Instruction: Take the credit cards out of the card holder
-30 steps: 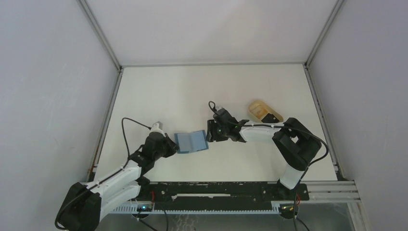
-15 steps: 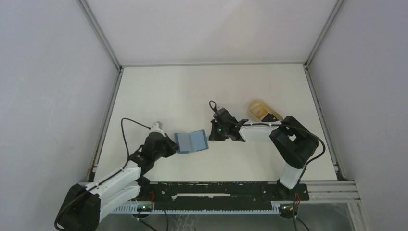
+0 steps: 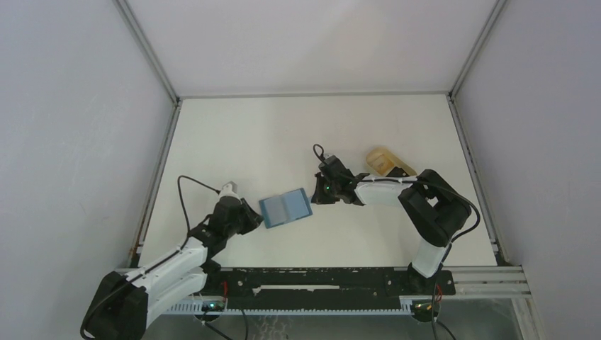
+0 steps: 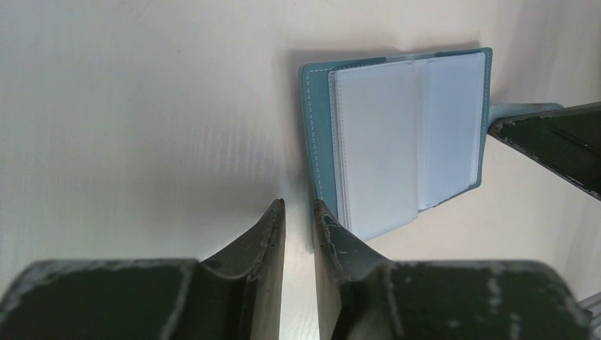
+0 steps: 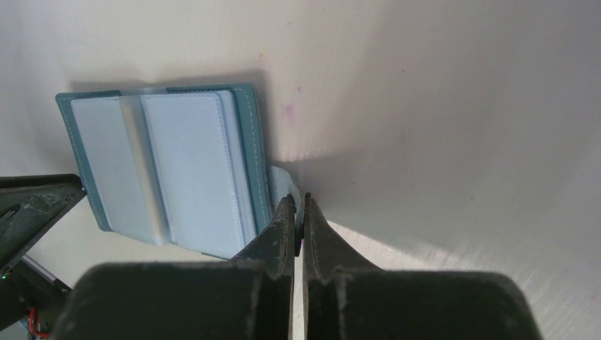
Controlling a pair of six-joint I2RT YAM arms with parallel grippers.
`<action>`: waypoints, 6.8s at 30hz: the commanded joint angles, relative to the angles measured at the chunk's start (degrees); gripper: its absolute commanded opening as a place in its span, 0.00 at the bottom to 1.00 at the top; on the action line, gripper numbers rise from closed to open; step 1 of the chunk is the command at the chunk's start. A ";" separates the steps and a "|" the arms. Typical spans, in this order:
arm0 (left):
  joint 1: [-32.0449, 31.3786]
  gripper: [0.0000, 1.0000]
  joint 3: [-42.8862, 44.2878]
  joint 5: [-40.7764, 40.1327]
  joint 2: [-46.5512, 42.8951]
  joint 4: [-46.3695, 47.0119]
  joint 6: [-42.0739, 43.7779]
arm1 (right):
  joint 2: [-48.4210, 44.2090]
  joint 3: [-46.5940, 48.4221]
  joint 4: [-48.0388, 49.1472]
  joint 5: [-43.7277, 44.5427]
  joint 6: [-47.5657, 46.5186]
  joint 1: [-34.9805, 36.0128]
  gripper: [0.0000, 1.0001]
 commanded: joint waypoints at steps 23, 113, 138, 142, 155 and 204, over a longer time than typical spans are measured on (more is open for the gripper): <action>0.50 0.12 -6.59 3.18 4.46 15.57 -7.24 | -0.36 1.58 0.35 -0.28 0.20 -0.23 0.00; 0.79 0.00 -5.20 -1.06 -0.26 8.29 -4.44 | 4.80 24.84 -8.54 16.38 -18.89 19.81 1.00; 0.79 0.00 -5.13 -1.91 -0.24 7.71 -4.00 | 10.86 4.40 28.48 -30.97 3.98 5.67 0.82; 0.84 0.00 -5.03 -1.71 0.84 8.35 -4.09 | 12.05 3.27 29.90 -29.96 5.66 5.16 0.83; 0.87 0.00 -4.64 -1.44 5.10 11.06 -4.06 | 14.85 3.25 32.06 -28.84 9.21 7.07 0.83; 1.11 0.00 -5.63 -2.33 0.65 7.62 -3.99 | 9.02 0.09 39.04 -31.85 8.47 6.50 0.76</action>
